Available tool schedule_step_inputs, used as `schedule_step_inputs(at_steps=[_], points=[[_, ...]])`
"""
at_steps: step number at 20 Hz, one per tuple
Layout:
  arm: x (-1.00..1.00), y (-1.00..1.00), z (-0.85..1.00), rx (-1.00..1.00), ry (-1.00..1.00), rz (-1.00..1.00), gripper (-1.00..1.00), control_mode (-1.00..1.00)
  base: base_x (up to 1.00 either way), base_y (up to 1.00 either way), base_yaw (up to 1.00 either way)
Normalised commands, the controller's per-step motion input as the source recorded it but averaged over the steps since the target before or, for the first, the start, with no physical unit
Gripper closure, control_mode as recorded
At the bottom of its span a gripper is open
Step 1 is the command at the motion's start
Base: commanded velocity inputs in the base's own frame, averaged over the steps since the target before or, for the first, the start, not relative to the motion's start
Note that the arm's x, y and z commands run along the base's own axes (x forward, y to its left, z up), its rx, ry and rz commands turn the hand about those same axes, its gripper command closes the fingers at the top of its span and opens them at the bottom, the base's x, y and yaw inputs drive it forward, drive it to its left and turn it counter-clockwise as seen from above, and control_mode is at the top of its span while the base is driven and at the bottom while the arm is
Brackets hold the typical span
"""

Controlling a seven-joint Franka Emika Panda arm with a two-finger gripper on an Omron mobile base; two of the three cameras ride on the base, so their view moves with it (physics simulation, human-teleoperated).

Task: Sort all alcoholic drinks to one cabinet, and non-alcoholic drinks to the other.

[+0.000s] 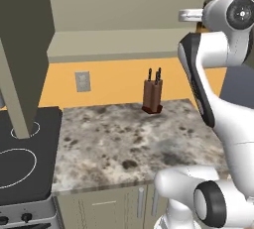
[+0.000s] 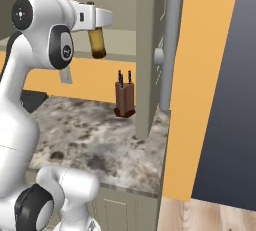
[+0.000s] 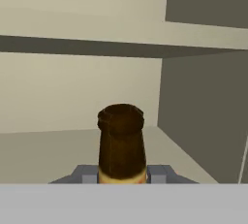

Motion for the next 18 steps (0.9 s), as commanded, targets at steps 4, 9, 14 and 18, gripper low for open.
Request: schedule_step_inputs(at_steps=[4,9,14,18], points=[[0.57,0.0,0.0,0.0,0.0,0.0,1.0,-1.0,0.0,0.0,0.0],[0.56,-0.03,0.0,0.0,0.0,0.0,1.0,-1.0,0.0,0.0,0.0],[0.5,0.0,0.0,0.0,0.0,0.0,1.0,-1.0,0.0,0.0,0.0],[0.43,0.0,0.0,0.0,0.0,0.0,1.0,-1.0,0.0,0.0,0.0]])
